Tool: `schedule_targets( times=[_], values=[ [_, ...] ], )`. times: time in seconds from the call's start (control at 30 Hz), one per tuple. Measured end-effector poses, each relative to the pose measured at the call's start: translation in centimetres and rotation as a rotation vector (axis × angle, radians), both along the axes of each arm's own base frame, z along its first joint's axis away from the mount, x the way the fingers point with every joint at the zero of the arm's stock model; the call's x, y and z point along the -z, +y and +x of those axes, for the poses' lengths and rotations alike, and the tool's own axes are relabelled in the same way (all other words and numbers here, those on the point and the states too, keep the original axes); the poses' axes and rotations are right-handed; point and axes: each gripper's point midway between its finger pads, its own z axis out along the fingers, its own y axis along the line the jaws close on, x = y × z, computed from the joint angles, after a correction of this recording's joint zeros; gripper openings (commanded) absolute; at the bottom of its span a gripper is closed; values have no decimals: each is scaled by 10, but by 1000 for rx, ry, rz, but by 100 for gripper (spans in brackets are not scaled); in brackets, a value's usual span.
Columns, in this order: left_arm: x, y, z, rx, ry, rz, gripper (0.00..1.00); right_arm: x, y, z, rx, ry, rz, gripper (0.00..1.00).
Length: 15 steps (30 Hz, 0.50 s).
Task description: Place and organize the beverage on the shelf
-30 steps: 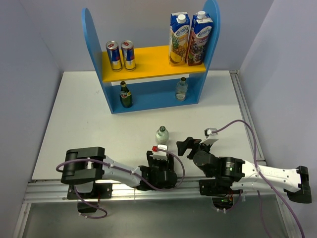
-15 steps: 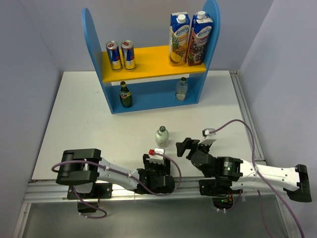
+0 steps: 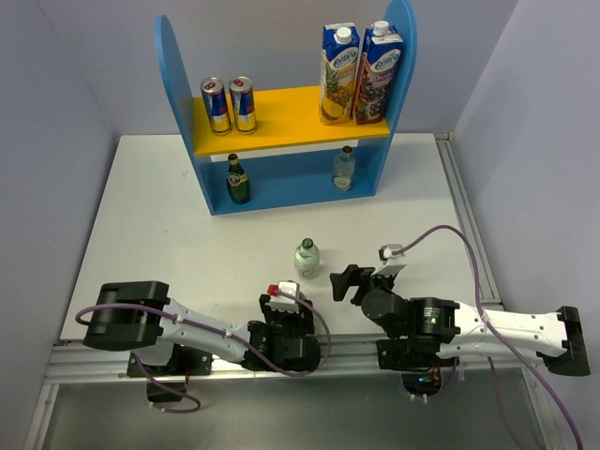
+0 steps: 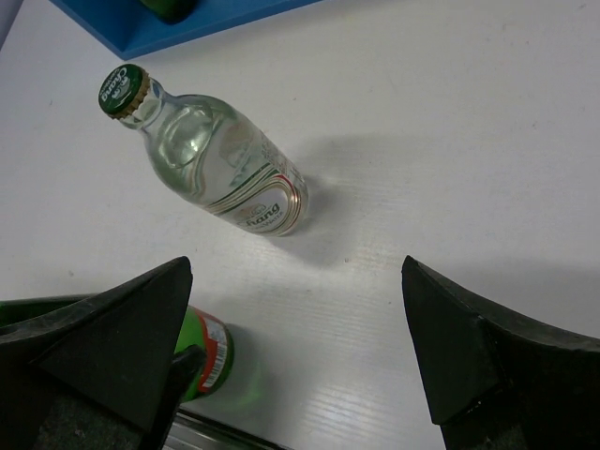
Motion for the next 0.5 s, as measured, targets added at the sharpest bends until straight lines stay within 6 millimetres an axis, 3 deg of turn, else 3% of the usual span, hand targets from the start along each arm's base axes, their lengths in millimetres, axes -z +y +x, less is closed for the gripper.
schedule_targets(
  times=[0.5],
  values=[
    [10, 32, -19, -60, 16, 2, 0, 10, 7, -9, -33, -16, -71, 100]
  ],
)
